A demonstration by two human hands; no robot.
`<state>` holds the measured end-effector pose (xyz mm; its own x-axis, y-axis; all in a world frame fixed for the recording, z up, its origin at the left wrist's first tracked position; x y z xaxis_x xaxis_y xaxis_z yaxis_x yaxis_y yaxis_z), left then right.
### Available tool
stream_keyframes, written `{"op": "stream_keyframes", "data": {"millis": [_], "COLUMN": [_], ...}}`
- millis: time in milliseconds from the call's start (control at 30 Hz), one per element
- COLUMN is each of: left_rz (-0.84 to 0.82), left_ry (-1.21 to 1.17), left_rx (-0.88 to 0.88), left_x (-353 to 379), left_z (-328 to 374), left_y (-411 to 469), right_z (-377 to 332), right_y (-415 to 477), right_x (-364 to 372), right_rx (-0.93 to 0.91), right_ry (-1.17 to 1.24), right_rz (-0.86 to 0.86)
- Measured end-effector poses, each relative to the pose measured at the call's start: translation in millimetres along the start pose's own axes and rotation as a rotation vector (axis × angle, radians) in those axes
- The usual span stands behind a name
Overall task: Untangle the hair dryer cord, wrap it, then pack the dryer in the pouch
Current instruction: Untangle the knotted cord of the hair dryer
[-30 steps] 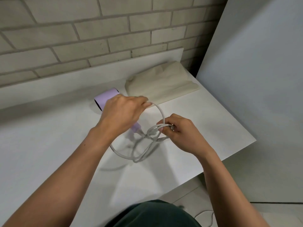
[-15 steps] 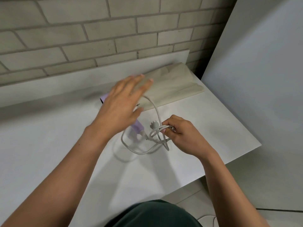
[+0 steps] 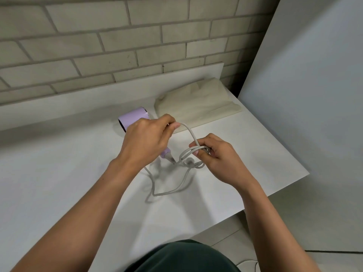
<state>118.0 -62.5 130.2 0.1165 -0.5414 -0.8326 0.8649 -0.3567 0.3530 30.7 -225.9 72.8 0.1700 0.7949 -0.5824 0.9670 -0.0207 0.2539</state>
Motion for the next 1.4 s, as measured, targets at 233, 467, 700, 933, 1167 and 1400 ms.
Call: {"op": "stream_keyframes", "data": {"millis": [233,467,700,933,1167,1400], "left_rz": [-0.308,-0.24,-0.057,-0.114,-0.132,-0.045], "left_ry": [0.092,0.087,-0.015,-0.271,0.079,0.045], "left_rx": [-0.146,0.337,0.156,-0.236,0.383,0.191], "left_x": [32.8,38.1,21.1,11.3,20.9,17.9], "left_z": [-21.9,14.0,12.6,-19.0,23.9,27.1], "left_y": [-6.9,-17.3,-13.0,7.6,-0.6,-3.9], "right_z": [5.5,2.7,1.2,11.8,7.8,4.6], "right_y": [0.9,-0.1,-2.8,-6.1,1.0,1.8], "right_x": [-3.9,5.5,-1.7,2.2,1.8,-12.0], "right_rx": [0.004,-0.016,-0.016,0.063,0.035,0.042], "right_ry": [-0.008,0.026,0.023,0.121,0.05,0.124], "right_rz": [0.012,-0.042,0.037,0.029,-0.084,0.005]}}
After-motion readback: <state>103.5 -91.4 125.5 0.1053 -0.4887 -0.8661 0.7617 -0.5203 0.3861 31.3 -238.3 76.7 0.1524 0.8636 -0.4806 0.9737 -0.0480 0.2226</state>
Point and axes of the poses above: each hand's wrist, its own y-axis towards the middle knuckle, its own x-axis out of the palm, z = x × y, the point moved 8 cm from there along y, towards the middle knuckle, and after that the axes turned 13 degrees about -x, right-handed, at the moved point
